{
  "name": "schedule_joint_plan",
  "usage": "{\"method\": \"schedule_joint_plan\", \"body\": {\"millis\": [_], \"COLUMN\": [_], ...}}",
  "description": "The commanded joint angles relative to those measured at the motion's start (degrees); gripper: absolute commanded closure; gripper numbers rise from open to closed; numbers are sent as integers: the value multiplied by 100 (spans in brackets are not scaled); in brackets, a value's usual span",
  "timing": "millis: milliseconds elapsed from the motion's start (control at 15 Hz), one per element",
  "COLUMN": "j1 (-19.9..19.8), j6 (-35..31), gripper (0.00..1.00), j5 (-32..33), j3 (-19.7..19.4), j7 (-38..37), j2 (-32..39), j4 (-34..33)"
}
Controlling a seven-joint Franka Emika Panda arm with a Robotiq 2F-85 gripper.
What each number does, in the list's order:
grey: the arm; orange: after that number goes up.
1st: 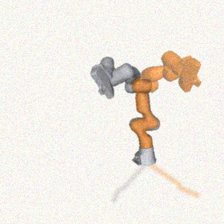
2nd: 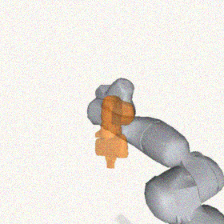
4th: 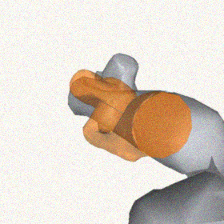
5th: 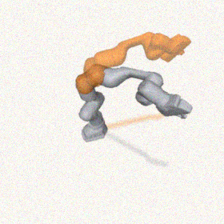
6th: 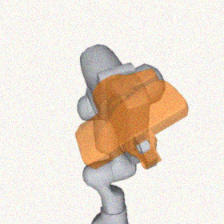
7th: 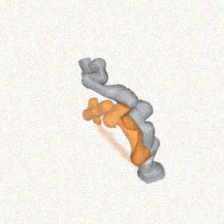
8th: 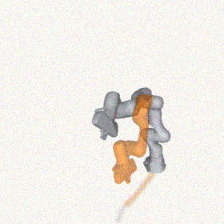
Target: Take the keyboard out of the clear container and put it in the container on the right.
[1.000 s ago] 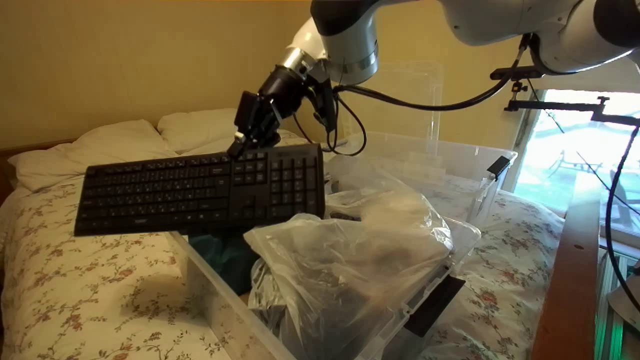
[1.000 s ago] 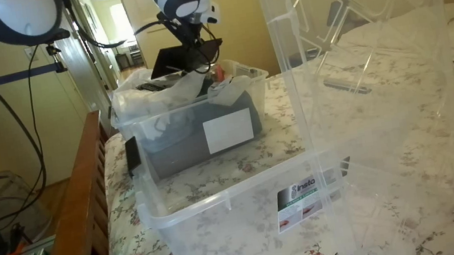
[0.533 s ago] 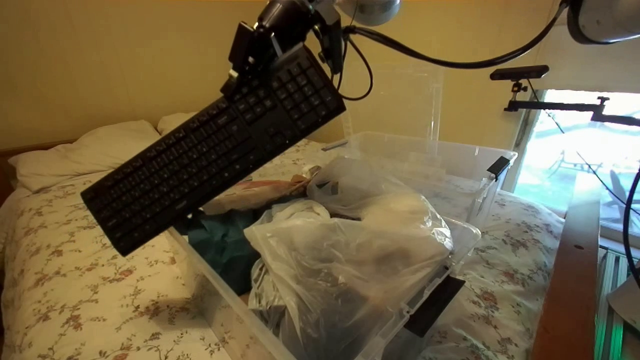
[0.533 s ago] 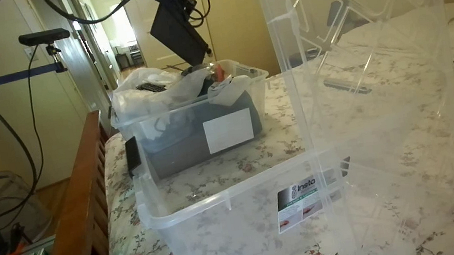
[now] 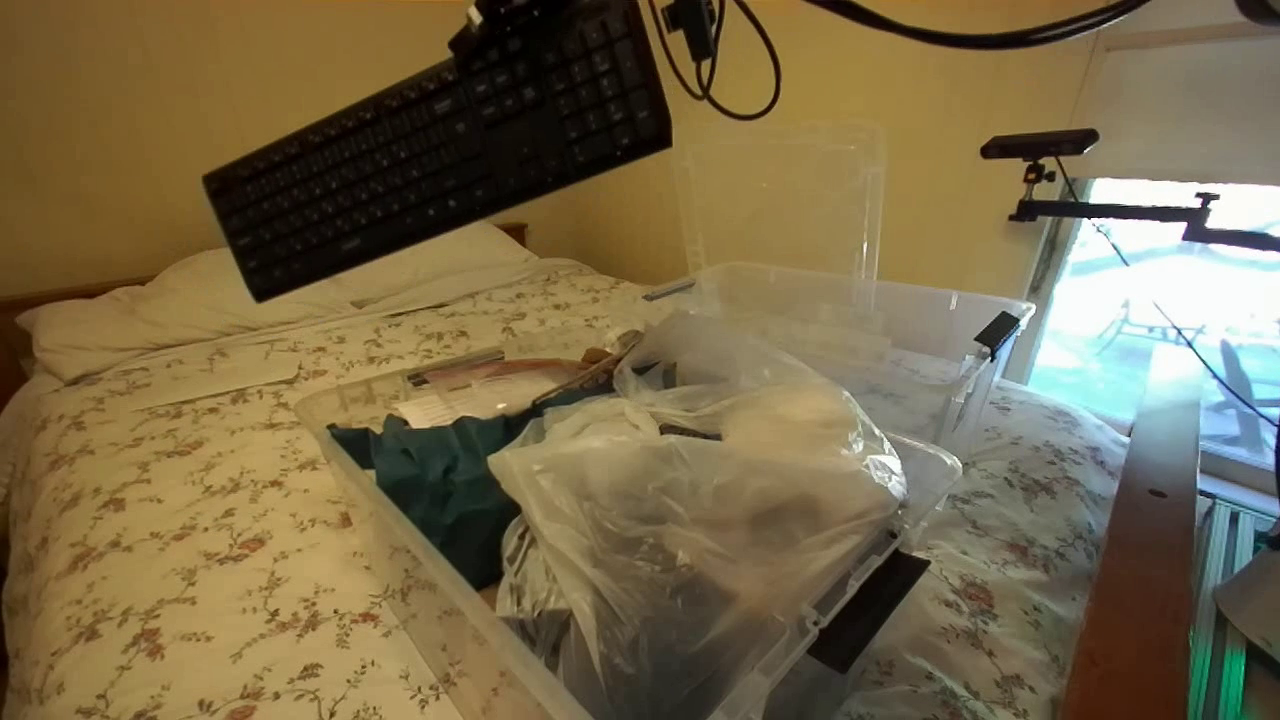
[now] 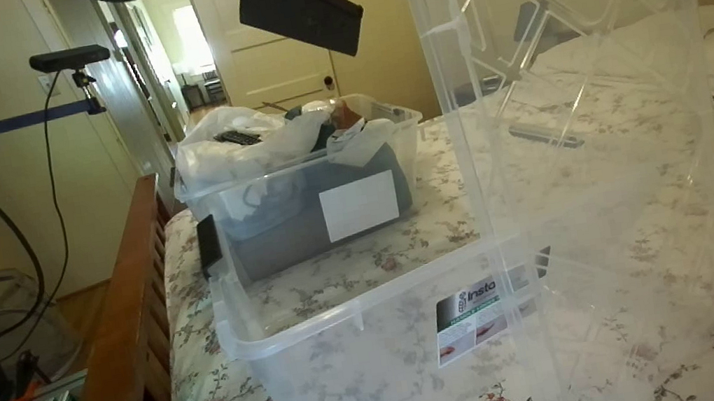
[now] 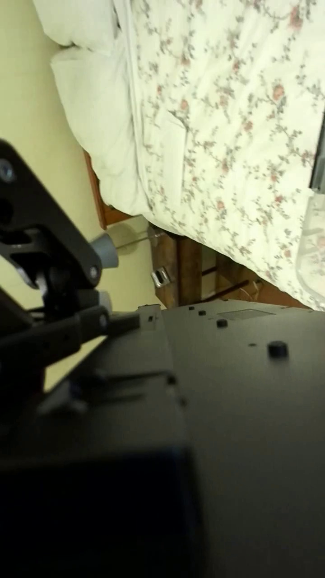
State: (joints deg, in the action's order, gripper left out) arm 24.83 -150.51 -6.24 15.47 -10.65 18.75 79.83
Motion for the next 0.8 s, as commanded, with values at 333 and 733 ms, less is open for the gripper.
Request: {"method": "schedule_joint_plan", "body": {"millis": [333,733], "j1": [574,610], "j6": [-461,-215], "gripper": [74,94], "j5": [2150,2949], "j3": [-993,-1323], "j7": [-2087,-2430], "j2": [-976,-1250], "j4": [811,1062]}}
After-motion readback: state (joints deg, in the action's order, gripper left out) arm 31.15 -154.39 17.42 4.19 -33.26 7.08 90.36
